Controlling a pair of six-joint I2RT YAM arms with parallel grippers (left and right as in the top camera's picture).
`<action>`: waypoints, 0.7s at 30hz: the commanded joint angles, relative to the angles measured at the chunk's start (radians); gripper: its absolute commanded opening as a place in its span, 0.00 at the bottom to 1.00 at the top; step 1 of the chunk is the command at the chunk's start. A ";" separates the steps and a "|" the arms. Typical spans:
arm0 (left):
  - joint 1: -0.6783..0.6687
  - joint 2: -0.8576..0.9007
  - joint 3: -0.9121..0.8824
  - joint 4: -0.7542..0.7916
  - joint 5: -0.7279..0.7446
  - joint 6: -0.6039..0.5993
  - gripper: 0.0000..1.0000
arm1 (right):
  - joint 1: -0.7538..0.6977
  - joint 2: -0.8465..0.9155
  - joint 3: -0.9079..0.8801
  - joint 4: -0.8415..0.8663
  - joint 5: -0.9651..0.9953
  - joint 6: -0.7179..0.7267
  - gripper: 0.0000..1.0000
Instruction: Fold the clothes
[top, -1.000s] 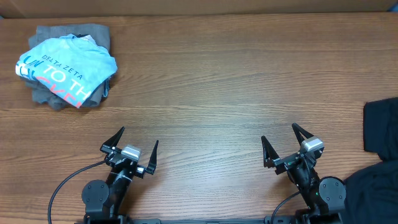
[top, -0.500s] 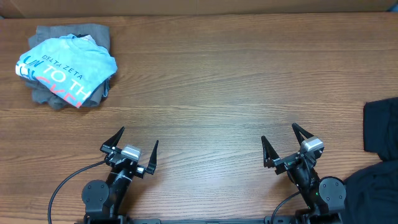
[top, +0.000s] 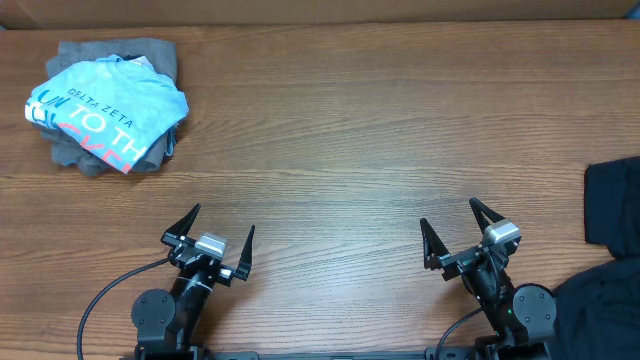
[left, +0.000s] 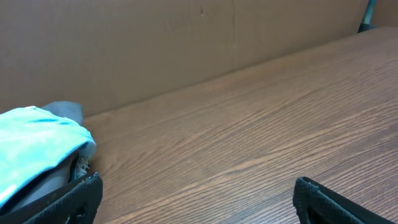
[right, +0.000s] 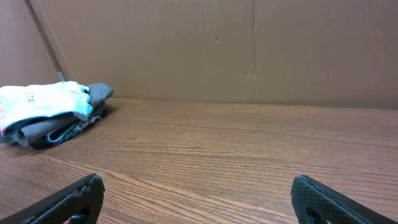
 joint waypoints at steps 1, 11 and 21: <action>-0.006 0.003 -0.009 0.005 0.011 0.008 1.00 | -0.003 -0.007 -0.010 0.005 -0.005 0.000 1.00; -0.007 0.003 -0.009 0.010 0.159 -0.077 1.00 | -0.003 -0.007 -0.010 0.009 -0.069 0.011 1.00; -0.006 0.003 0.060 0.026 0.282 -0.347 1.00 | -0.003 -0.007 0.066 0.023 -0.118 0.242 1.00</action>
